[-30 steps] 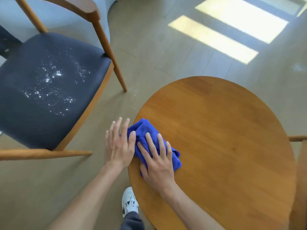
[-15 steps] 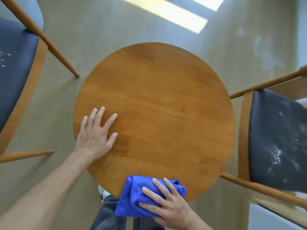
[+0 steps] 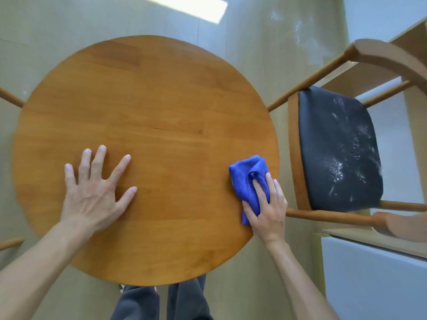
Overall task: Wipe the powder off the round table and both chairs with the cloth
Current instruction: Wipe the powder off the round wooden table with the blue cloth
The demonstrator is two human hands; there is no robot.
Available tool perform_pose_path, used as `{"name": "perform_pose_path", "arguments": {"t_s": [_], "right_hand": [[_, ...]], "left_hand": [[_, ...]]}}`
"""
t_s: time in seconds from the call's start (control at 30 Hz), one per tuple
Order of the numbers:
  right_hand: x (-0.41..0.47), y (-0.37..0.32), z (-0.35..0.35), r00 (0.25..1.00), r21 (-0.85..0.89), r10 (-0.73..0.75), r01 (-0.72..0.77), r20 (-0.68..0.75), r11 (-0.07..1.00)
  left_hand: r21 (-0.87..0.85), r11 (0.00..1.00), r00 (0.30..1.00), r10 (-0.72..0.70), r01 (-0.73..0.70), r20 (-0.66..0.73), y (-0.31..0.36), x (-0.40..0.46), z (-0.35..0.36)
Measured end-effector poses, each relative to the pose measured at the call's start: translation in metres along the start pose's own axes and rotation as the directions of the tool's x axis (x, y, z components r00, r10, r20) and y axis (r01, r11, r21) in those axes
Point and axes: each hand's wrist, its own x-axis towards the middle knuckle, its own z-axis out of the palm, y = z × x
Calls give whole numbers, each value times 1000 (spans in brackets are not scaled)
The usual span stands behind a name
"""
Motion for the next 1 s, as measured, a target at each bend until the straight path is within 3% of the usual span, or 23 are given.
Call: {"name": "perform_pose_path", "arguments": {"t_s": [0.1, 0.17, 0.23, 0.3, 0.37, 0.47, 0.57, 0.67, 0.73, 0.83, 1.0], "right_hand": [[44, 10, 6, 939, 35, 336, -334, -80, 942], [71, 9, 11, 817, 123, 572, -561, -78, 818], [81, -4, 18, 718, 97, 688, -681, -105, 726], [71, -30, 23, 757, -61, 626, -645, -187, 762], [52, -68, 29, 830, -143, 533, -555, -167, 820], [16, -145, 38, 919, -61, 382, -389, -97, 919], [-23, -190, 35, 999, 34, 30, -31, 23, 999], [-38, -147, 27, 933, 122, -358, 353, 21, 928], [-30, -97, 19, 869, 110, -492, 485, 48, 868], [4, -37, 13, 882, 27, -468, 467, 55, 884], [82, 5, 21, 994, -76, -105, 105, 8, 992]], "left_hand": [[-5, 1000, 999, 18, -18, -32, 3, 4, 9], [-18, 1000, 999, 12, -13, -37, 1, 6, 14], [-30, 1000, 1000, 5, -6, -22, -2, 8, 16], [-43, 999, 1000, 0, 0, -17, -3, 8, 18], [-45, 999, 1000, -14, 13, -18, -2, 8, 19], [-31, 999, 999, -38, 38, 9, 3, 9, 15], [-19, 997, 997, -69, 70, 30, 8, 13, 6], [-14, 999, 998, -46, 46, 34, 14, 14, -3], [-4, 999, 998, -44, 44, 44, 17, 12, -5], [16, 998, 996, -62, 61, 63, 20, 11, -3], [34, 997, 993, -75, 72, 94, 19, 11, 2]]}}
